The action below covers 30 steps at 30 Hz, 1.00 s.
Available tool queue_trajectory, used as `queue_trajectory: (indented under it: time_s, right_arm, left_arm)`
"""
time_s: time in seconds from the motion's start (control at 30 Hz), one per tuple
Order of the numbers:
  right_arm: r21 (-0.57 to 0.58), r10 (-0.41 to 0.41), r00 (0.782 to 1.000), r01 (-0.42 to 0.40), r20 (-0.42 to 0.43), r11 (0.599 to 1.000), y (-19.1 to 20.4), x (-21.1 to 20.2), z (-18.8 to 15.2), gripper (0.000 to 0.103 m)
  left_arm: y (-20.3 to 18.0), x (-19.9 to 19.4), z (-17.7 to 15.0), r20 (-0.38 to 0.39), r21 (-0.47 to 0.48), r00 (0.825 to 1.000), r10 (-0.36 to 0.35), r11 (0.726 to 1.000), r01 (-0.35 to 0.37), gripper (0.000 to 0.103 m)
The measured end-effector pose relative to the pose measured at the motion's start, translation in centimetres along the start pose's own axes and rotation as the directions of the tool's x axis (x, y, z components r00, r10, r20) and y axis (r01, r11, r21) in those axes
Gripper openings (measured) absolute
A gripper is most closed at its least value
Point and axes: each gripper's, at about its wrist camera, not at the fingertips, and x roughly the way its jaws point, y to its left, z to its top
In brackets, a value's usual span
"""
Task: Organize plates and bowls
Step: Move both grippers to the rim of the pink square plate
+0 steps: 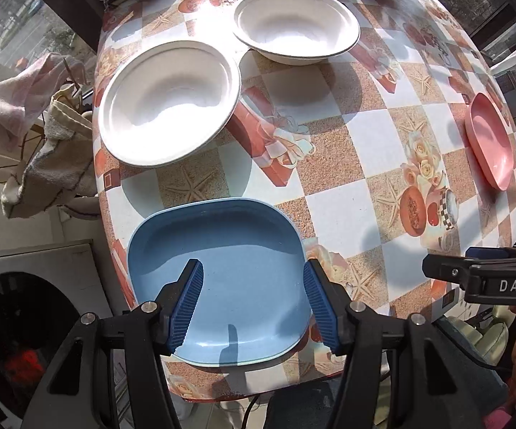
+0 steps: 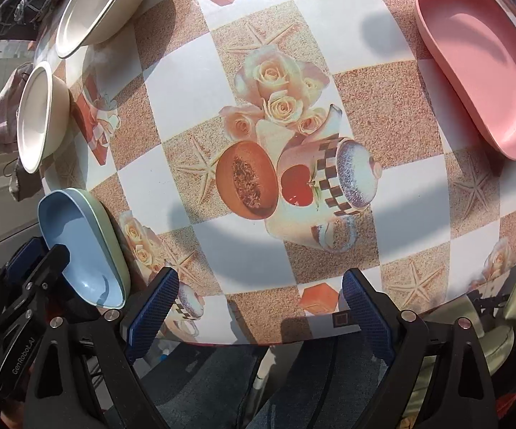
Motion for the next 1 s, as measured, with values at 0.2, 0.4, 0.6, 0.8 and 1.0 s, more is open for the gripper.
queue_trajectory:
  time_s: [0.2,0.4,0.6,0.8,1.0]
  right_arm:
    - [0.076,0.007,1.000,-0.008,0.013,0.997,-3.5,-0.4,-0.1,0.094]
    - [0.175,0.013,0.999,-0.019,0.033,0.984,-8.4,-1.0,-1.0,0.094]
    - [0.283,0.022,0.998,-0.036,0.050,0.959,-13.4,-1.2,-2.1,0.094]
    - [0.356,0.034,0.996,-0.062,0.083,0.932,-19.2,-1.4,-2.8,0.094]
    - [0.405,0.039,0.986,-0.103,0.163,0.908,-23.2,-3.7,-1.7,0.094]
  left_arm:
    - [-4.2,0.5,1.0,-0.021,0.101,1.000,-0.017,0.995,0.019,0.063]
    - [-8.4,0.9,2.2,-0.036,0.175,0.999,-0.040,0.983,0.045,0.063]
    - [-13.3,1.7,3.6,-0.070,0.265,0.996,-0.048,0.962,0.065,0.063]
    - [-18.4,2.0,6.2,-0.081,0.354,0.996,-0.027,0.934,0.054,0.063]
    - [-23.3,1.4,10.4,-0.036,0.439,0.999,0.000,0.899,0.016,0.063]
